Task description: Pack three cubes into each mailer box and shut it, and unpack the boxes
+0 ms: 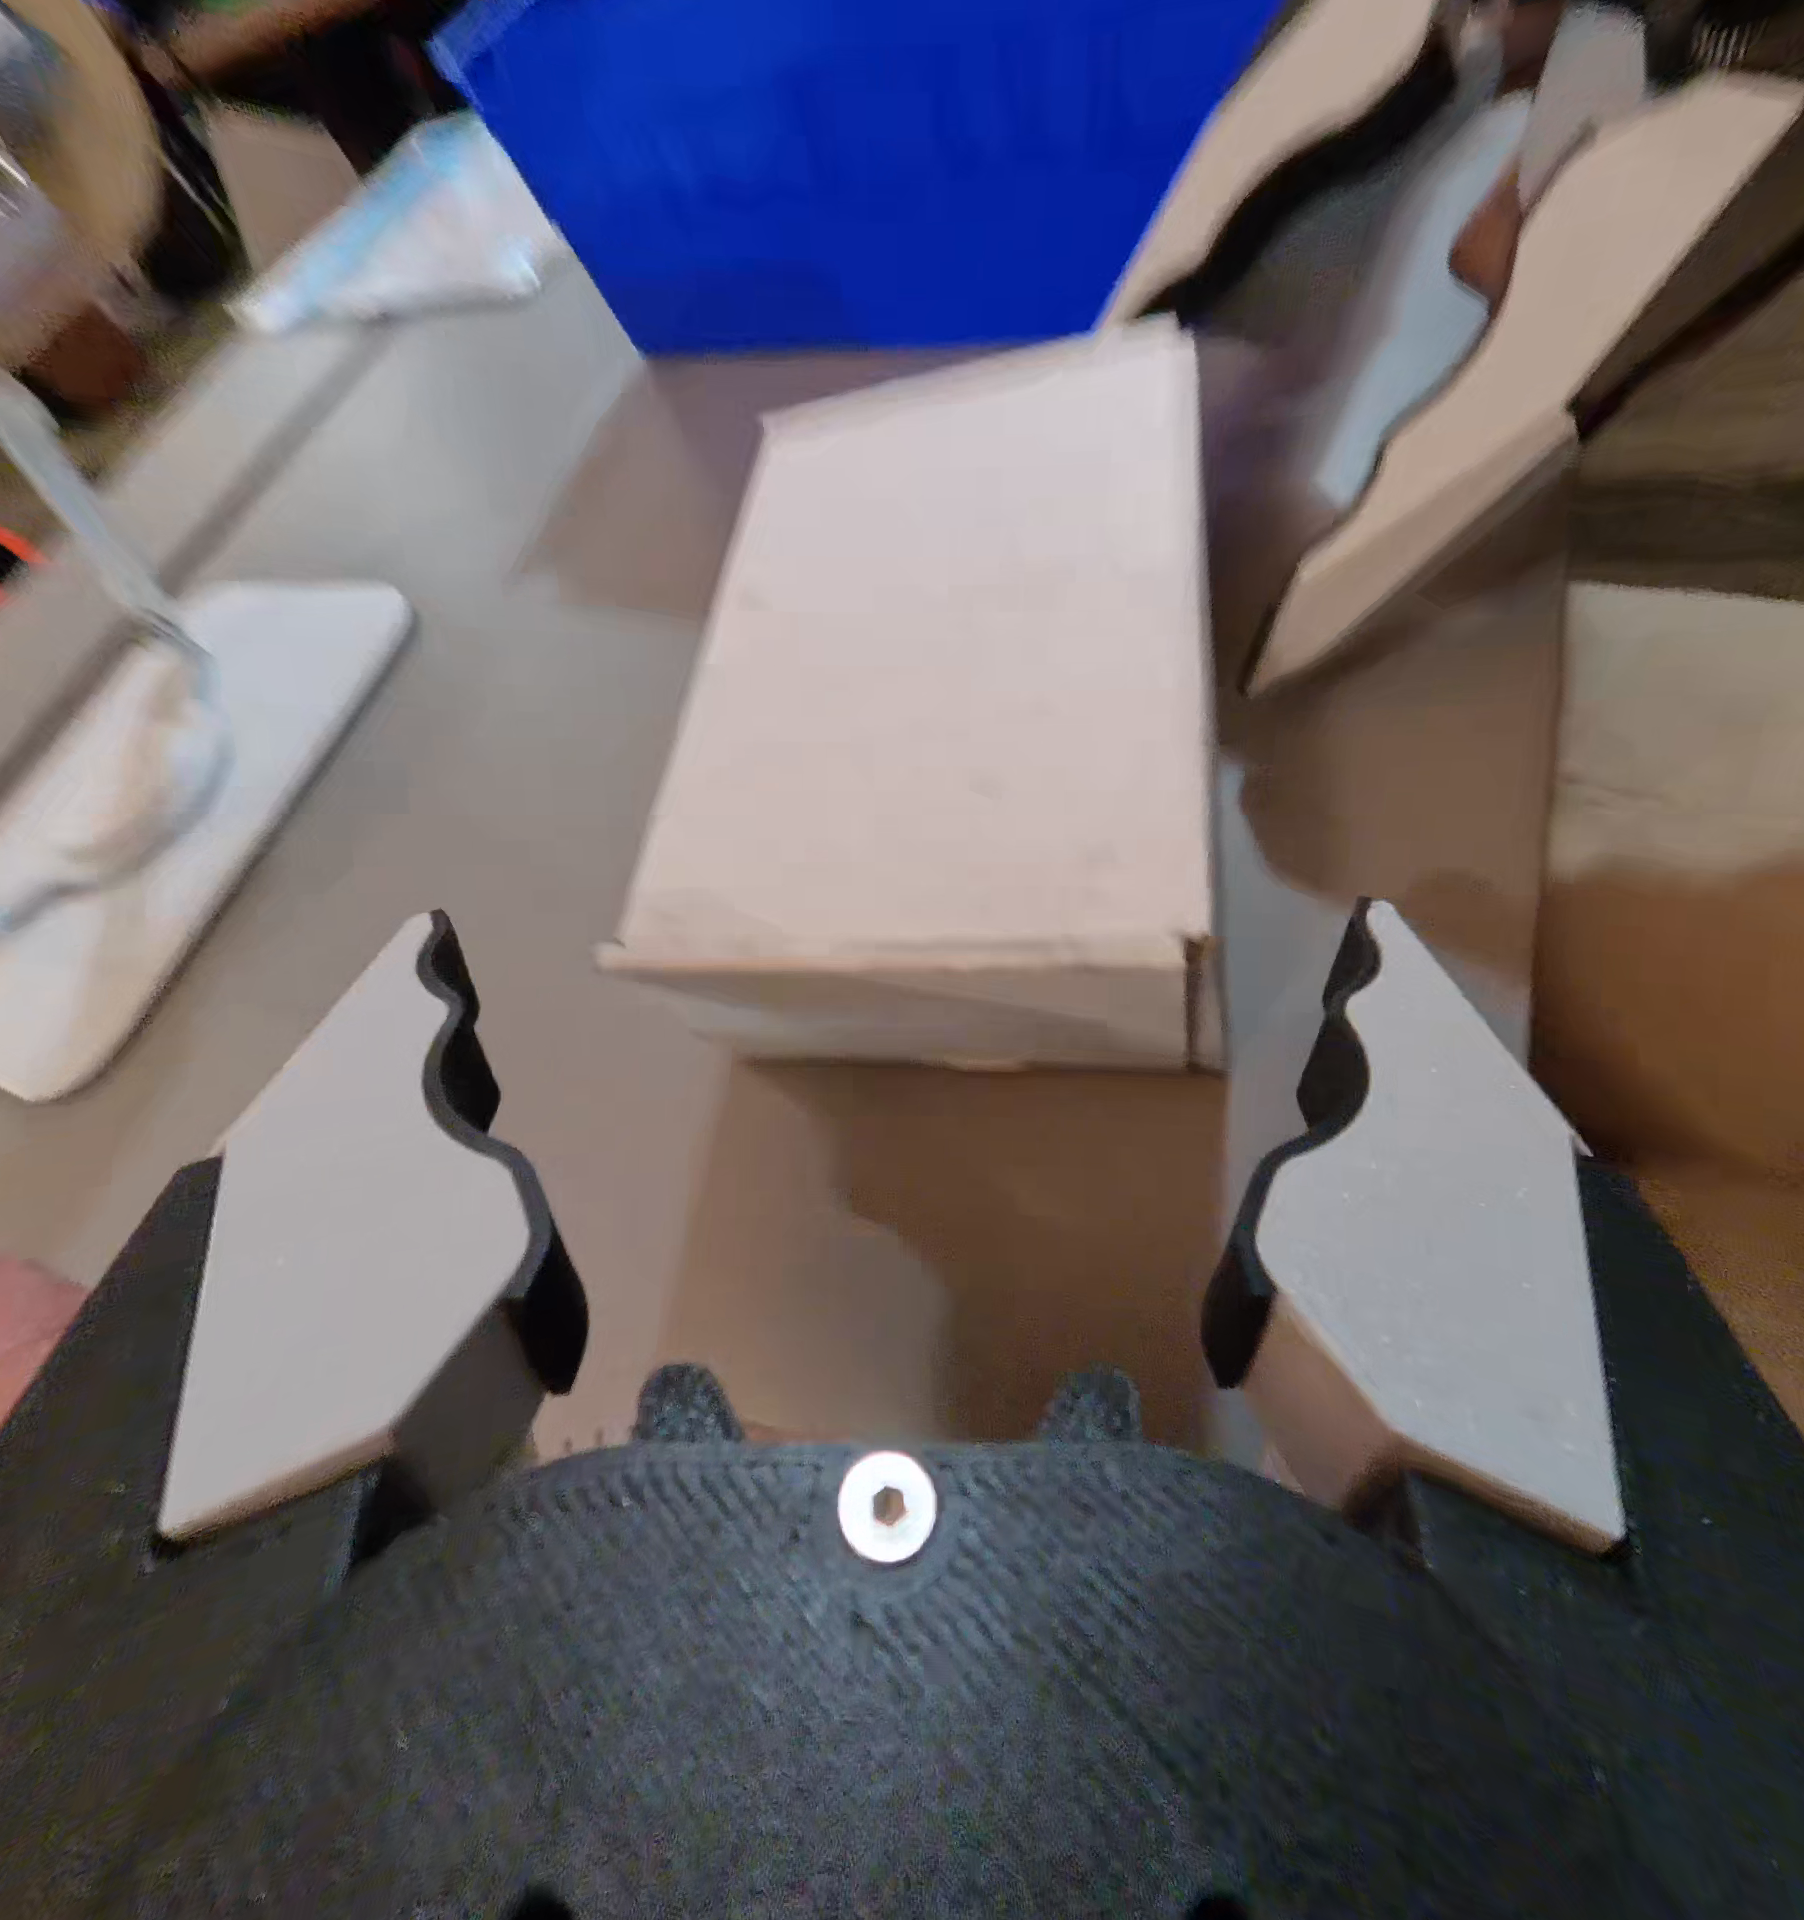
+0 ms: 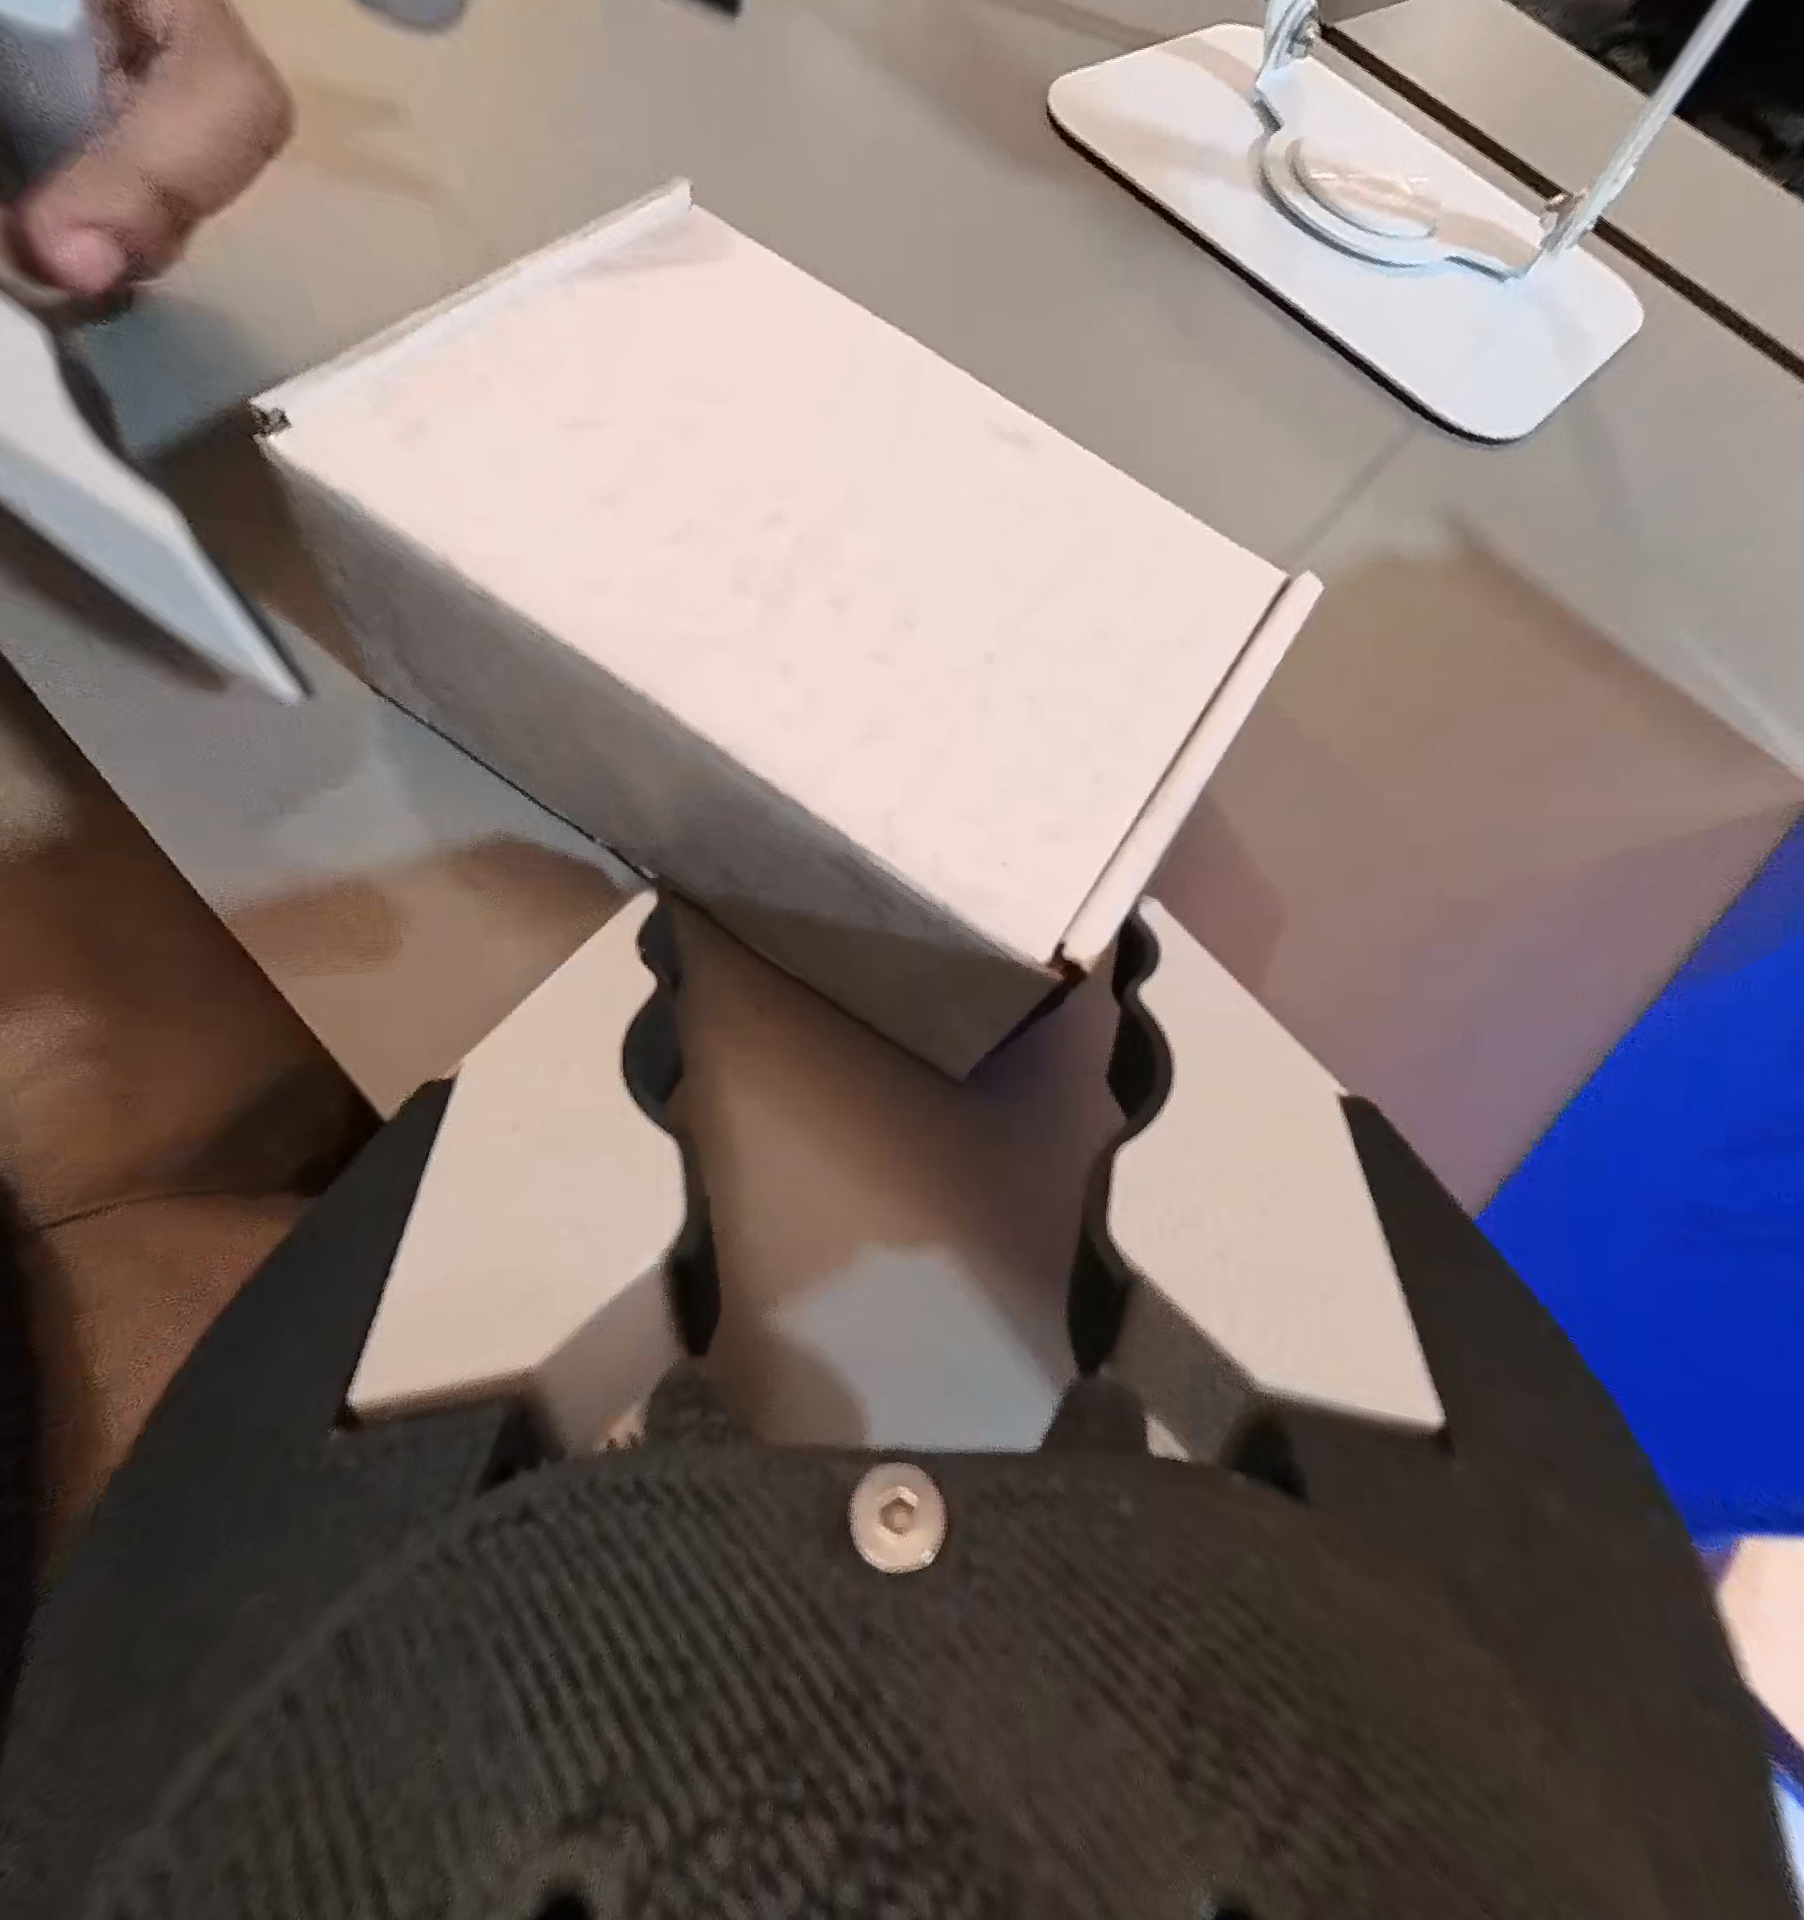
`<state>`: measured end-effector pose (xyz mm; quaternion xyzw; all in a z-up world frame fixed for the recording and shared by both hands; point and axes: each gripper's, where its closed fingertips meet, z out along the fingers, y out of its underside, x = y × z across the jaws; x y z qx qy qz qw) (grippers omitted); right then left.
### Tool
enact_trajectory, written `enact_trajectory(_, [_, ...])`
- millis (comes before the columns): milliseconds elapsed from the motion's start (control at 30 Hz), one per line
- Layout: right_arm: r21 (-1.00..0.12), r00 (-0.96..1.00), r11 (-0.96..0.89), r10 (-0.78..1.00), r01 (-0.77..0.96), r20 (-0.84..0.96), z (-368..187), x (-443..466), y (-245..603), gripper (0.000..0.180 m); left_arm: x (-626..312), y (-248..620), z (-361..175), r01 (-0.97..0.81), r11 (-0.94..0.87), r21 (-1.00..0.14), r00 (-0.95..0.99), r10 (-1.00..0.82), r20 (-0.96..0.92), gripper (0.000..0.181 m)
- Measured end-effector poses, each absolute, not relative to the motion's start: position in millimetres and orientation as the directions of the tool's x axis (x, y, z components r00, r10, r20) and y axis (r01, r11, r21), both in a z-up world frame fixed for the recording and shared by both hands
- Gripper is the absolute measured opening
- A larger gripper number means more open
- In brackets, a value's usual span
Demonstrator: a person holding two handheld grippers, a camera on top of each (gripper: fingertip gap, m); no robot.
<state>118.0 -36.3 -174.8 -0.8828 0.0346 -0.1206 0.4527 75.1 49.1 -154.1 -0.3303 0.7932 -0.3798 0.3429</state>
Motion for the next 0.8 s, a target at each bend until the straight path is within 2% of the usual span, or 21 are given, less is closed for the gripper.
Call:
enact_trajectory(33, [-0.811, 0.971, -0.583, -0.165, 0.048, 0.176, -175, 117, -35, 0.083, 81, 51, -147, -0.23, 0.476, -0.849, -0.538, -0.789, -0.296, 0.155])
enact_trajectory(100, [-0.82, 0.974, -0.572, -0.168, 0.028, 0.151, -174, 116, -31, 0.082, 86, 51, -152, -0.276, 0.435, -0.857, -0.581, -0.786, -0.211, 0.156])
enact_trajectory(167, [-0.827, 0.978, -0.562, -0.171, 0.004, 0.121, -172, 115, -29, 0.081, 86, 47, -167, -0.356, 0.451, -0.819, -0.63, -0.763, -0.146, 0.157])
enact_trajectory(300, [-0.833, 0.98, -0.554, -0.168, -0.007, 0.104, -172, 113, -29, 0.081, 85, 48, -186, -0.395, 0.547, -0.738, -0.647, -0.736, -0.199, 0.152])
enact_trajectory(500, [-0.852, 0.981, -0.522, -0.153, 0.025, 0.123, -163, 112, -27, 0.081, 85, 51, -182, -0.429, 0.477, -0.767, -0.658, -0.747, -0.096, 0.151])
enact_trajectory(733, [-0.884, 0.918, -0.368, -0.159, 0.287, 0.364, -111, 113, -20, 0.088, 76, 58, -173, -0.467, 0.373, -0.802, -0.679, -0.732, 0.054, 0.149])
enact_trajectory(800, [-0.844, 0.871, -0.343, -0.12, 0.413, 0.475, -101, 102, -17, 0.07, 75, 57, -169, -0.488, 0.327, -0.81, -0.678, -0.726, 0.116, 0.148])
